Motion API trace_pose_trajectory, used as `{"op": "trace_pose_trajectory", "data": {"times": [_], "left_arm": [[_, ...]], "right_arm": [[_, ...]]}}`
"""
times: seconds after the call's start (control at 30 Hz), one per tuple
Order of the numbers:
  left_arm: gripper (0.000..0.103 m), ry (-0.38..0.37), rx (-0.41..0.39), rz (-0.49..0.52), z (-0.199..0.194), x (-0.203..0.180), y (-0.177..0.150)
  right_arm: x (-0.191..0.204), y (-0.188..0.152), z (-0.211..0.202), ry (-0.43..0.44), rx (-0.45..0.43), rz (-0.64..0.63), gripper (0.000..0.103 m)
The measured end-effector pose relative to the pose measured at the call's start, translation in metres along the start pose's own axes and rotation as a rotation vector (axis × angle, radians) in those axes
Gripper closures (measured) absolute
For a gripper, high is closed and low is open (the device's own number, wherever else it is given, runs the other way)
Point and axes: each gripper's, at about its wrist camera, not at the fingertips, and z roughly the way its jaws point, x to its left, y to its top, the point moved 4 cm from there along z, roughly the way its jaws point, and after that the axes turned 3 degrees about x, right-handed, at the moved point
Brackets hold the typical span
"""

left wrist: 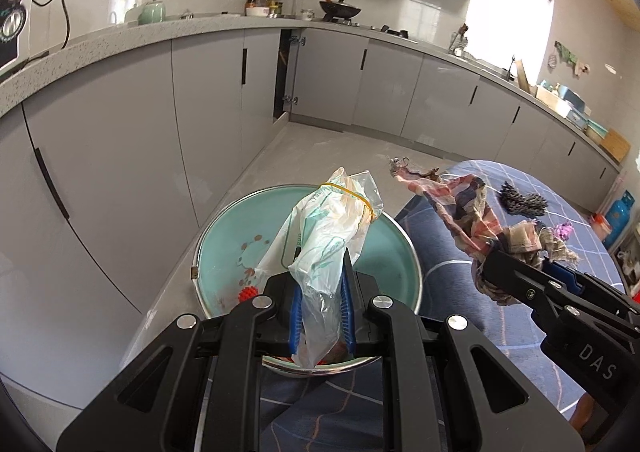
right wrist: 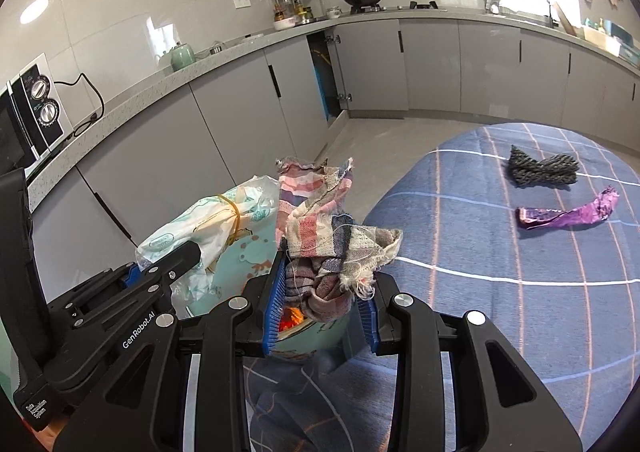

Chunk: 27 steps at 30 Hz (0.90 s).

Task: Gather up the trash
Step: 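Carry the plaid cloth and clear bag over the teal bucket and release both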

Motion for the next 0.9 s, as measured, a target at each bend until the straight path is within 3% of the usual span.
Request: {"op": "trace_pose_trajectory", "data": {"times": [0.9], "left_arm": [[0.087, 0.04, 0.096, -0.063, 0.044, 0.029, -0.011]], "right_arm": [[0.017, 0.004, 0.067, 0.037, 0.104, -0.015, 0.069]]}}
